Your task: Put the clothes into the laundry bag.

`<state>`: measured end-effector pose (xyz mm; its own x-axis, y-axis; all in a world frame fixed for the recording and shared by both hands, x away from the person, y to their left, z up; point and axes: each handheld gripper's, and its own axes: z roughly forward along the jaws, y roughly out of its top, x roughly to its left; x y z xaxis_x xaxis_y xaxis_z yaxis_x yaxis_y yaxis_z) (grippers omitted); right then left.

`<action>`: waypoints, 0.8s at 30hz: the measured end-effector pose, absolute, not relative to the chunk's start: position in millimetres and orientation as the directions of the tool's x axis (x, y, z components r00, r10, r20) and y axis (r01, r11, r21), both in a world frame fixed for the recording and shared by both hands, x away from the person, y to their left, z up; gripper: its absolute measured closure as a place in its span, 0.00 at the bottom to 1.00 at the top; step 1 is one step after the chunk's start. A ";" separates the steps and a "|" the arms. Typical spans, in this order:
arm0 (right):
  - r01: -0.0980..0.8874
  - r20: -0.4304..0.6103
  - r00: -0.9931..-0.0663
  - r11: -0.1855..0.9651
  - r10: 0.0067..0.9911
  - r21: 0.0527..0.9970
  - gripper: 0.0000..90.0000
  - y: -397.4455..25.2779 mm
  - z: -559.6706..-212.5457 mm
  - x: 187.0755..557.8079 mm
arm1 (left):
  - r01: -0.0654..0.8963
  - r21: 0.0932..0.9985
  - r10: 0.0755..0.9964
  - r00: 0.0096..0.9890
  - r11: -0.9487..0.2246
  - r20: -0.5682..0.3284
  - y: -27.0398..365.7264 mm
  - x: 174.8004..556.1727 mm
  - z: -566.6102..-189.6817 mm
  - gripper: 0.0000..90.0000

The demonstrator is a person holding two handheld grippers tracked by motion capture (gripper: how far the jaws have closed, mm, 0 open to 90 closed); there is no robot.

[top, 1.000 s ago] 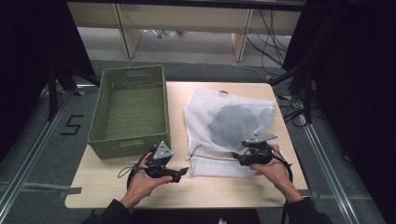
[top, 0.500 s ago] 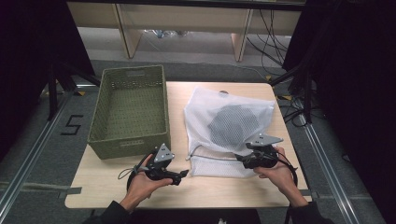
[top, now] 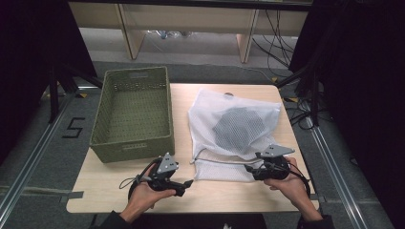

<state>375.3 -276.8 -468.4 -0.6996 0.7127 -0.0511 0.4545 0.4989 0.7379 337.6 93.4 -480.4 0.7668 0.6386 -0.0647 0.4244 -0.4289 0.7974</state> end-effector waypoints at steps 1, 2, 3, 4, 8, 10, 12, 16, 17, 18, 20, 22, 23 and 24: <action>0.462 -0.047 -0.696 0.496 0.717 0.735 0.37 -277.3 -468.7 373.4 | 0.434 0.790 0.639 0.766 -0.434 -0.070 93.3 336.3 -480.4 0.19; 0.459 -0.054 -0.700 0.506 0.713 0.731 0.36 -278.5 -469.0 372.3 | 0.426 0.787 0.638 0.768 -0.446 -0.054 92.5 333.9 -480.8 0.19; 0.462 -0.043 -0.708 0.508 0.705 0.727 0.36 -280.1 -470.1 370.3 | 0.425 0.788 0.635 0.770 -0.444 -0.058 91.0 332.2 -481.3 0.19; 0.467 -0.039 -0.707 0.507 0.706 0.725 0.36 -280.7 -470.7 367.0 | 0.426 0.790 0.634 0.771 -0.440 -0.062 89.3 330.0 -481.2 0.19; 0.471 -0.020 -0.723 0.514 0.690 0.717 0.36 -285.2 -471.0 358.3 | 0.423 0.786 0.621 0.781 -0.451 -0.064 84.4 323.5 -481.5 0.19; 0.474 -0.020 -0.718 0.509 0.696 0.718 0.36 -285.9 -470.5 351.9 | 0.418 0.783 0.616 0.786 -0.460 -0.058 82.0 320.4 -480.3 0.19; 0.461 -0.033 -0.727 0.523 0.686 0.717 0.36 -286.6 -470.4 347.2 | 0.421 0.787 0.613 0.787 -0.450 -0.070 79.5 318.1 -480.0 0.19; 0.465 -0.021 -0.735 0.527 0.677 0.711 0.36 -285.9 -471.1 341.4 | 0.419 0.785 0.603 0.794 -0.457 -0.073 77.5 317.7 -481.3 0.19; 0.466 -0.023 -0.737 0.532 0.675 0.707 0.36 -285.9 -470.8 341.0 | 0.414 0.786 0.610 0.790 -0.459 -0.060 77.5 317.8 -481.7 0.19; 0.458 -0.031 -0.741 0.539 0.671 0.707 0.36 -285.6 -471.6 341.5 | 0.406 0.780 0.608 0.793 -0.476 -0.041 78.7 319.6 -481.7 0.19; 0.463 -0.040 -0.730 0.536 0.683 0.706 0.36 -285.9 -471.1 341.2 | 0.418 0.781 0.609 0.790 -0.464 -0.062 78.7 320.9 -482.6 0.19; 0.453 -0.054 -0.732 0.544 0.679 0.706 0.36 -286.7 -471.5 342.0 | 0.416 0.779 0.614 0.788 -0.470 -0.050 79.1 323.3 -482.5 0.19; 0.448 -0.054 -0.738 0.548 0.673 0.706 0.36 -287.0 -472.0 342.8 | 0.418 0.780 0.609 0.791 -0.466 -0.060 78.9 324.9 -482.6 0.19; 0.463 -0.048 -0.726 0.539 0.686 0.704 0.36 -287.1 -471.6 342.2 | 0.413 0.781 0.616 0.787 -0.468 -0.048 79.0 325.4 -482.6 0.19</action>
<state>342.2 -287.1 -471.6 -0.7256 0.6865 -0.0479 0.4631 0.5385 0.7039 325.4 79.0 -482.6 0.7865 0.6158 -0.0475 0.4133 -0.4676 0.7813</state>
